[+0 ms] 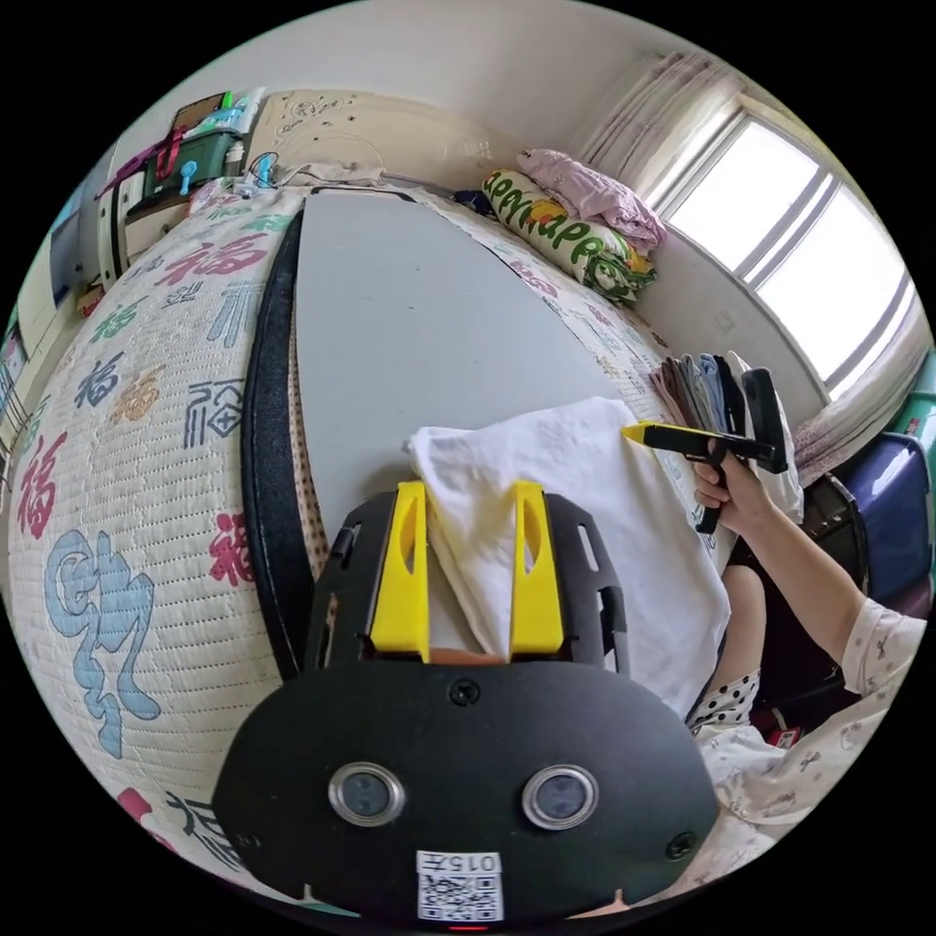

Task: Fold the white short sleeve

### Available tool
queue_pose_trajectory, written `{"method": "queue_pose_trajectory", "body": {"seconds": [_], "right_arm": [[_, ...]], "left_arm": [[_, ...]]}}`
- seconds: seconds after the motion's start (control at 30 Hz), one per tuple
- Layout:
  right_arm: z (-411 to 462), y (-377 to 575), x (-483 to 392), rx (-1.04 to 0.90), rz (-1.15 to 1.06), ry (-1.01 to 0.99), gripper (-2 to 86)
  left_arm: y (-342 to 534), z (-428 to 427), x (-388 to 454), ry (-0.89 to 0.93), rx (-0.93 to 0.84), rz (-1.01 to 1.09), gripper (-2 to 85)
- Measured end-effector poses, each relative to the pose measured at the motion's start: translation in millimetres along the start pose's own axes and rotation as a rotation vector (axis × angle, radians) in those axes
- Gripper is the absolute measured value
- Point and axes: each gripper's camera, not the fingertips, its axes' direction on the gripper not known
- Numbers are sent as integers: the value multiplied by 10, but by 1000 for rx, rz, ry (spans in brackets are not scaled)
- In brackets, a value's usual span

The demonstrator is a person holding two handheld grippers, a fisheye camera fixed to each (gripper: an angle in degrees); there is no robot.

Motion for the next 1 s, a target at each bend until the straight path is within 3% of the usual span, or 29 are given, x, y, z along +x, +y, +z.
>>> {"method": "queue_pose_trajectory", "body": {"seconds": [0.13,0.4,0.7,0.87,1.0], "right_arm": [[238,178,488,-47,63,-37,60],[158,1094,1070,126,-73,-11,36],[-591,2541,1420,428,-401,-142,29],[-474,3391,1356,530,-660,-312,28],[-19,3935,1345,514,-812,-452,25]], "left_arm": [[153,-302,-109,125,2,-49,64],[681,-1609,465,80,185,74,42],[2359,-4784,1432,46,679,182,31],[3976,-6910,2053,-178,862,224,31],[5328,-8052,2378,-326,926,188,31]]}}
